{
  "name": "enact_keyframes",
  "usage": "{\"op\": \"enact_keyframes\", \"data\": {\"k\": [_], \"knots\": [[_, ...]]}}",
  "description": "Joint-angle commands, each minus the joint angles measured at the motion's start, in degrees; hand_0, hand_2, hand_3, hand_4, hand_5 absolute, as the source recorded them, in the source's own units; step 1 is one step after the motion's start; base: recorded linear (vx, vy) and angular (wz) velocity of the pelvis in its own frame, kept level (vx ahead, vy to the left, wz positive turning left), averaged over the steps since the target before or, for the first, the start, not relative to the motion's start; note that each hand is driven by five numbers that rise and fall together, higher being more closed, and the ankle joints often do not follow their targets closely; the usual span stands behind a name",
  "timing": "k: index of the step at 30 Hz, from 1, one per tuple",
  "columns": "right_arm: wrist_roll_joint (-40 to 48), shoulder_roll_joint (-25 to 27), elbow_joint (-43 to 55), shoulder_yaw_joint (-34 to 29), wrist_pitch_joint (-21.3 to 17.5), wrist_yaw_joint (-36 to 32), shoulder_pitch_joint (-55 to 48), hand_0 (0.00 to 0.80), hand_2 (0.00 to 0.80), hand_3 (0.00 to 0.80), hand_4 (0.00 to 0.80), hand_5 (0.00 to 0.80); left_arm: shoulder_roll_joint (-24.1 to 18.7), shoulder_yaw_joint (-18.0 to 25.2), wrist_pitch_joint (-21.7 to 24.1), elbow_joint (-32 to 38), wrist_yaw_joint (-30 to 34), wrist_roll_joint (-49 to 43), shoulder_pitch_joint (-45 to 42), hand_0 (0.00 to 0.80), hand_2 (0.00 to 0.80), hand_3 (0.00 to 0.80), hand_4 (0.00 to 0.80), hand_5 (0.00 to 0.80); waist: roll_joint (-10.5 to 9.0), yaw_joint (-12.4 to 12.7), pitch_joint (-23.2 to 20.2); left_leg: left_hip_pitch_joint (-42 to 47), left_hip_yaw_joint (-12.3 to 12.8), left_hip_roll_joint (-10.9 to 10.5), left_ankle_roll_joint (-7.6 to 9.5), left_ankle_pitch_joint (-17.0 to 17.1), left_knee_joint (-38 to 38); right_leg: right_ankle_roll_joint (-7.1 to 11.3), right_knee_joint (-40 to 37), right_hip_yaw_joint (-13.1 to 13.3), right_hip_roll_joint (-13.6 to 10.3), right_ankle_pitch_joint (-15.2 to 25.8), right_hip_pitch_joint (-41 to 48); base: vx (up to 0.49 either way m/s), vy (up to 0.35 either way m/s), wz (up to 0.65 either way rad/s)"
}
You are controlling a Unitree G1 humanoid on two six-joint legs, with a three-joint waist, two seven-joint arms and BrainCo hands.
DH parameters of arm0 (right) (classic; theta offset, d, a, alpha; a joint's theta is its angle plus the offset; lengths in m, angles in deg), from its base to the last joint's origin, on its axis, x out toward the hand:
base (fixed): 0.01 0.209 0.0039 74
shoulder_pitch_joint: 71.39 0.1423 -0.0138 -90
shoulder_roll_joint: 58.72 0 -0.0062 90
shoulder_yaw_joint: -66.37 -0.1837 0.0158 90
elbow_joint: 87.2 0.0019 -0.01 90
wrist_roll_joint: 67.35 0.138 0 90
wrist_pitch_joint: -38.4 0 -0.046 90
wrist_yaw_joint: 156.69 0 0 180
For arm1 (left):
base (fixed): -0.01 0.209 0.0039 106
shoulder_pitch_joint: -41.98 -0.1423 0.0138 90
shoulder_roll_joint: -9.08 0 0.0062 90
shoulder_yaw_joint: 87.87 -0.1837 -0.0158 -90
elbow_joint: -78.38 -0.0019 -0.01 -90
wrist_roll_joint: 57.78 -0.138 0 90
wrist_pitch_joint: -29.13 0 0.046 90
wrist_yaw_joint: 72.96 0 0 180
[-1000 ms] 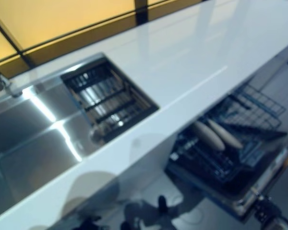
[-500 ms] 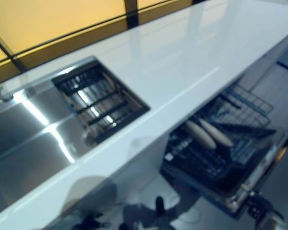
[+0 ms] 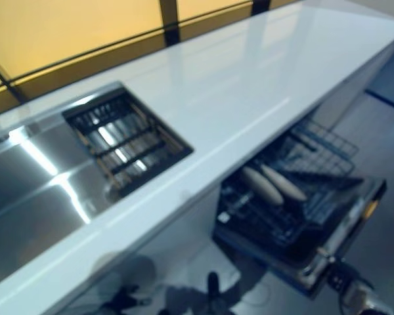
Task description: Take plates into dishwasher
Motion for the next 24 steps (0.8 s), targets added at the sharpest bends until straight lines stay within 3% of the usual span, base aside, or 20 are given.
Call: {"op": "enact_keyframes", "data": {"k": [1,20,24], "knots": [[2.3,-12.4,9.8,4.1,-3.2,-8.8,26.4,0.0,0.0,0.0,0.0,0.0,-0.6,-2.1,1.4,-0.5,-1.2,1.1,5.8,0.0,0.0,0.0,0.0,0.0,4.07,7.8,-1.6,-3.4,0.6,-1.7,0.26,4.5,0.4,1.16,4.4,0.1,-3.2,-4.7,4.2,0.047,0.015,0.01],[0.5,-14.3,15.3,8.7,-2.0,-7.8,31.0,0.0,0.0,0.0,0.0,0.0,-0.2,-2.8,1.0,1.3,-1.2,1.4,3.3,0.0,0.0,0.0,0.0,0.0,3.6,10.6,-1.0,-1.9,-1.4,-2.4,0.73,4.2,1.1,0.84,5.2,-1.9,-3.9,-5.5,6.7,0.052,0.021,-0.04],[0.4,-14.7,15.9,9.3,-1.9,-7.3,32.1,0.0,0.0,0.0,0.0,0.0,0.0,-2.8,1.0,1.3,-1.3,1.4,2.7,0.0,0.0,0.0,0.0,0.0,3.43,11.4,-1.2,-1.5,-1.8,-2.4,0.82,4.1,1.1,0.88,5.3,-2.3,-4.0,-5.6,7.3,0.054,0.025,-0.42]]}}
